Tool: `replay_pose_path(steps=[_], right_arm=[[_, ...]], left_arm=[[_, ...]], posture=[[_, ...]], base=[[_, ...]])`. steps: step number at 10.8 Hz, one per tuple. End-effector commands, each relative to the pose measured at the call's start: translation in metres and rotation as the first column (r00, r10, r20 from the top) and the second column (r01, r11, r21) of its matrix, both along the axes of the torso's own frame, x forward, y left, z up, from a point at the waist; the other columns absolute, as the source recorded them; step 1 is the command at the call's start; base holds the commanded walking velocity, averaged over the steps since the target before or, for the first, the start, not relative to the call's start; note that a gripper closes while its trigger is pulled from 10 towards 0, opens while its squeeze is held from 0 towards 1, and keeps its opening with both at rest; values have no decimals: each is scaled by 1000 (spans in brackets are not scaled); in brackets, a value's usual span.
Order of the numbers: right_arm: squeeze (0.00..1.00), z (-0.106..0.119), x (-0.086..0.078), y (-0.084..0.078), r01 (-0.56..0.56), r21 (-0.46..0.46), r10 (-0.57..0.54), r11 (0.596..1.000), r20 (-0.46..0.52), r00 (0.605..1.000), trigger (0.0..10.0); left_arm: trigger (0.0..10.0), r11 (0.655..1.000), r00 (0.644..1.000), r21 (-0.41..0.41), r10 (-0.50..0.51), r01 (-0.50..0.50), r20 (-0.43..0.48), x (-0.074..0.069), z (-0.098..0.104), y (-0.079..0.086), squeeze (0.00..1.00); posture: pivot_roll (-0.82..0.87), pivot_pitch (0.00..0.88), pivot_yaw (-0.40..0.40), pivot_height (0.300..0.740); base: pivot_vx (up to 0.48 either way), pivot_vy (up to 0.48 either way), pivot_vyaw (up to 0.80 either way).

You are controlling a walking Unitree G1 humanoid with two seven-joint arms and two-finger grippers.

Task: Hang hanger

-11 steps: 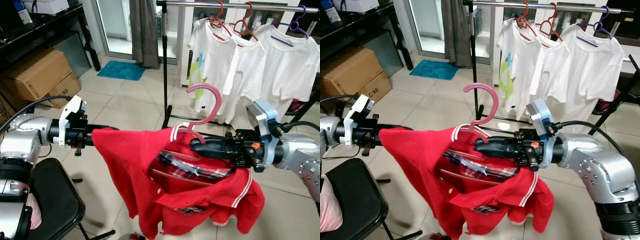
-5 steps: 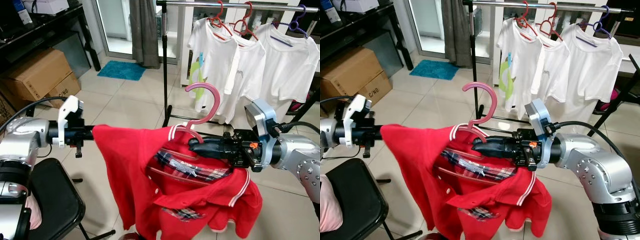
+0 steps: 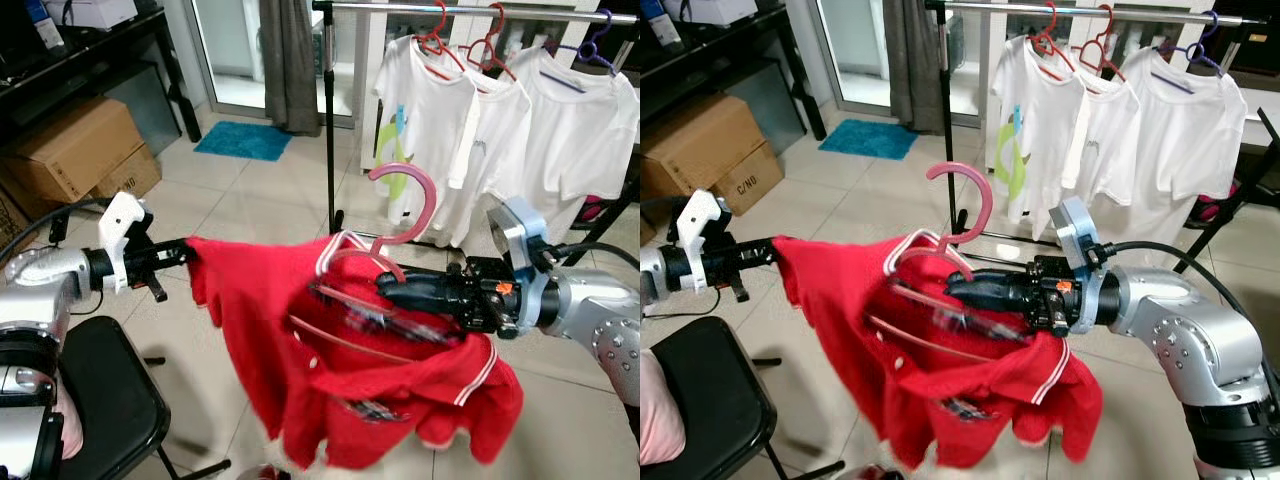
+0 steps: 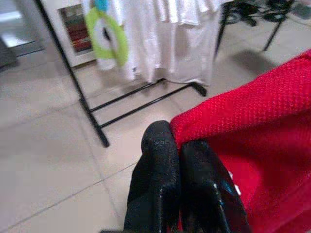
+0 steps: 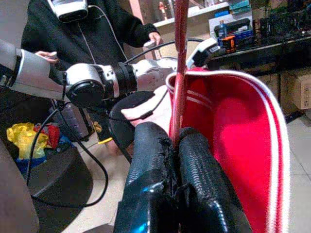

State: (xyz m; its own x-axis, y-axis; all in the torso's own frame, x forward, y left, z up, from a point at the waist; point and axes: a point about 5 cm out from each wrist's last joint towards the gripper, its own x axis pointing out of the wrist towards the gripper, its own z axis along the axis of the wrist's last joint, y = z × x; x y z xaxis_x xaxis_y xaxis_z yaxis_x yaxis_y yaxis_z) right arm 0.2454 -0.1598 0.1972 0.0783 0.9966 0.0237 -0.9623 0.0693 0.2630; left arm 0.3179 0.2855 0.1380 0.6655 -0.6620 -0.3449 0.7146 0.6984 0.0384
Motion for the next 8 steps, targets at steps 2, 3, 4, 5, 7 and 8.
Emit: replay_pose_path(steps=[2, 3, 4, 5, 7, 8], right_arm=[[0, 10, 2, 4, -18, 14, 17, 1000, 54, 998, 0], [0, 10, 3, 4, -17, 13, 17, 1000, 53, 998, 0], [0, 9, 5, 3, 5, 2, -5, 1000, 54, 999, 0], [0, 7, 7, 1, 33, -18, -32, 999, 55, 998, 0], [0, 3, 13, -1, 89, -44, -86, 995, 63, 994, 0], [0, 3, 16, -3, 126, -43, -123, 991, 72, 990, 0]], left_arm=[[0, 987, 987, 38, 157, -159, 38, 2, 2, 17, 0], [0, 990, 989, -3, 141, -141, 45, 2, 2, 15, 0], [0, 982, 982, 47, 184, -185, 38, 1, -3, 19, 0], [0, 971, 972, 55, 231, -233, 47, 0, -5, 25, 0], [0, 961, 957, 18, 273, -276, 94, 2, -1, 25, 0], [10000, 979, 978, -136, 167, -150, 124, 3, 7, 7, 788]], posture=[[-112, 0, 105, 740], [-112, 0, 104, 740], [-115, 0, 104, 740], [-118, 0, 102, 740], [-119, 0, 100, 740], [-115, 0, 95, 740]], base=[[0, 0, 0], [0, 0, 0], [0, 0, 0], [0, 0, 0], [0, 0, 0], [0, 0, 0]])
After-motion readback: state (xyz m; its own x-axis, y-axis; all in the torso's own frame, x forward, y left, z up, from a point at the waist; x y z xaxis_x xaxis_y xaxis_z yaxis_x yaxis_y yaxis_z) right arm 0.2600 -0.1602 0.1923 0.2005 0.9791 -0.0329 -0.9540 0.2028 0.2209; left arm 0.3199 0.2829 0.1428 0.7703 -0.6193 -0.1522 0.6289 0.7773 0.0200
